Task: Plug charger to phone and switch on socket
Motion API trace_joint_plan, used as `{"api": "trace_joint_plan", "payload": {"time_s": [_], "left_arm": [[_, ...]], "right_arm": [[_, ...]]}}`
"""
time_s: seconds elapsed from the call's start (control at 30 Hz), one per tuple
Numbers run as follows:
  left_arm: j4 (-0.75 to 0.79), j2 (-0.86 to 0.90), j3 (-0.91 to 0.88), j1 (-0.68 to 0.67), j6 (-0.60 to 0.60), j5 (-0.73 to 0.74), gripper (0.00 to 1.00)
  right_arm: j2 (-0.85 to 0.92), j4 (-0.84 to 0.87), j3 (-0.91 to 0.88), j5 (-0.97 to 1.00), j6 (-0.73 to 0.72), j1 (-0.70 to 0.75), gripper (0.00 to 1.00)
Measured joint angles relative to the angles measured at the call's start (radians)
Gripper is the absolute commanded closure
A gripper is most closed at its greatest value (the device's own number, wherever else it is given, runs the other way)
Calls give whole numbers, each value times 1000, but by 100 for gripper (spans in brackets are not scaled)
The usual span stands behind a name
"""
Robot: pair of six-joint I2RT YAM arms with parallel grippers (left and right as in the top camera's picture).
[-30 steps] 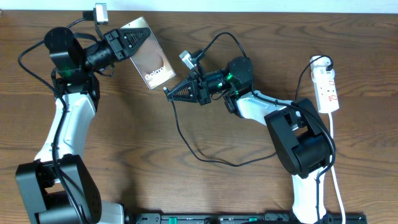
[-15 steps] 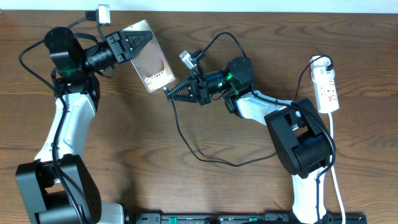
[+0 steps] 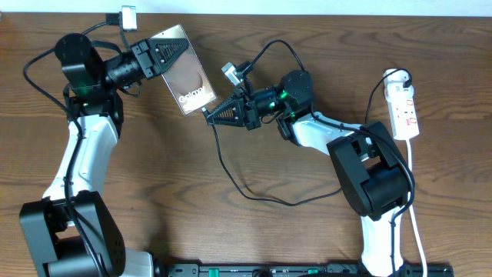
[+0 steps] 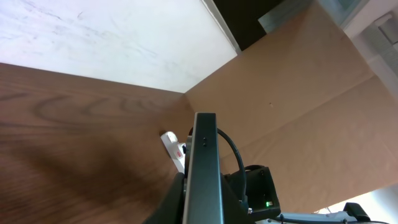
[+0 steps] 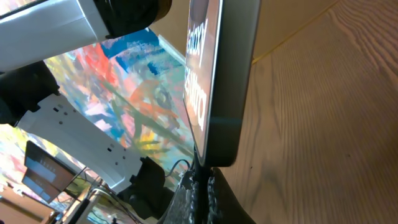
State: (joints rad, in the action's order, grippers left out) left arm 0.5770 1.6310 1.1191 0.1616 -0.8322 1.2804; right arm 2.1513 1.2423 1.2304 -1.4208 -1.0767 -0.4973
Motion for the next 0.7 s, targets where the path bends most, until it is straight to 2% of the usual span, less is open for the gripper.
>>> {"api": "trace_joint_plan", "payload": {"time_s": [0.7], "left_arm": [[0,10,0,-29,15,-13,92]], "right_arm": [[0,16,0,-23,0,0,99]]}}
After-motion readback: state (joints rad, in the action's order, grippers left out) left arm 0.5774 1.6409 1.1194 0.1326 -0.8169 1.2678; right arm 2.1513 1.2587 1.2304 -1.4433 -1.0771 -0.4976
